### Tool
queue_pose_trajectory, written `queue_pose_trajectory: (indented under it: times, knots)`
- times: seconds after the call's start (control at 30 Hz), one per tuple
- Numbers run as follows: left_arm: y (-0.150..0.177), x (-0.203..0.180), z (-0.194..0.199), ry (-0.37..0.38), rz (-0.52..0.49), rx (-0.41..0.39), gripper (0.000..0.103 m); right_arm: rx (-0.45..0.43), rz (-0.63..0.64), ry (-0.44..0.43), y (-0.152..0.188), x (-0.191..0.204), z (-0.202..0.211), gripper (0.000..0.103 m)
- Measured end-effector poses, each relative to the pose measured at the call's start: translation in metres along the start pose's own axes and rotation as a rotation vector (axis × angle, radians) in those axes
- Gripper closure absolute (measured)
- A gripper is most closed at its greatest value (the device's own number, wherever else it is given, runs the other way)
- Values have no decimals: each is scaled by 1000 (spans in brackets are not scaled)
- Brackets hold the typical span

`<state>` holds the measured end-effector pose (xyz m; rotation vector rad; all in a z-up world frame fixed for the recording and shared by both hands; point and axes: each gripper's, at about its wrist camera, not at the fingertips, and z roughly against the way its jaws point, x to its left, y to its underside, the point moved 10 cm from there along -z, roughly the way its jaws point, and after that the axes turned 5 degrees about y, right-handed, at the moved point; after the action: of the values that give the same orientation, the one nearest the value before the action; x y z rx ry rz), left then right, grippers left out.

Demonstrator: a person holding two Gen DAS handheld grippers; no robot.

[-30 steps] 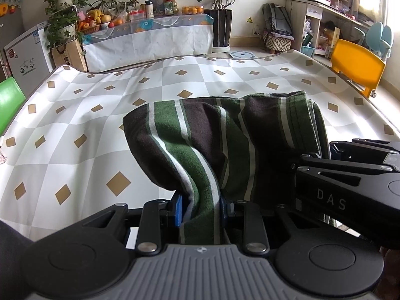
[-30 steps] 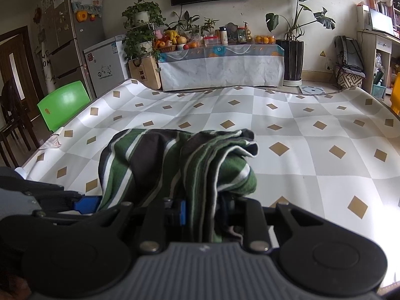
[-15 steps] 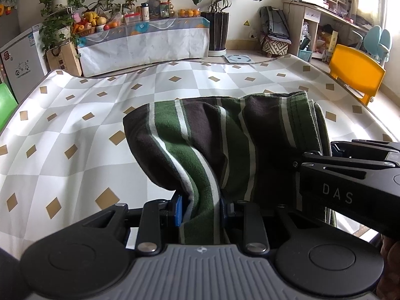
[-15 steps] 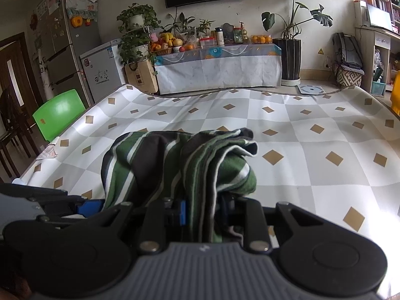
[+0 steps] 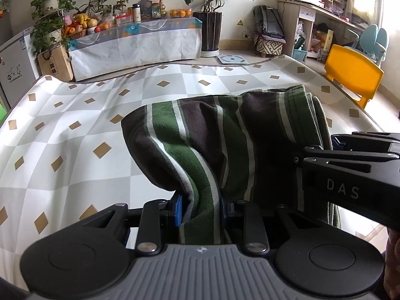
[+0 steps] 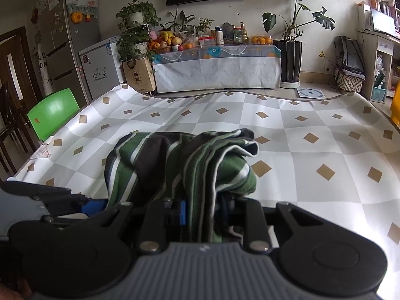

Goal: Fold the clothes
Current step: 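Lift the folded striped shirt with both grippers and carry it across the mat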

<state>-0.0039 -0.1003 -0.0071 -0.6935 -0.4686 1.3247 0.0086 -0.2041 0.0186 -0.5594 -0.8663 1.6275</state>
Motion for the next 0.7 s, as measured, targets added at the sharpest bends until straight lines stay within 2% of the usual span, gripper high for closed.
queue_pose_trajectory:
  times: [0.7]
  knots:
    - [-46, -77, -57, 68, -83, 28, 77, 24, -106, 81, -20, -103, -12, 80]
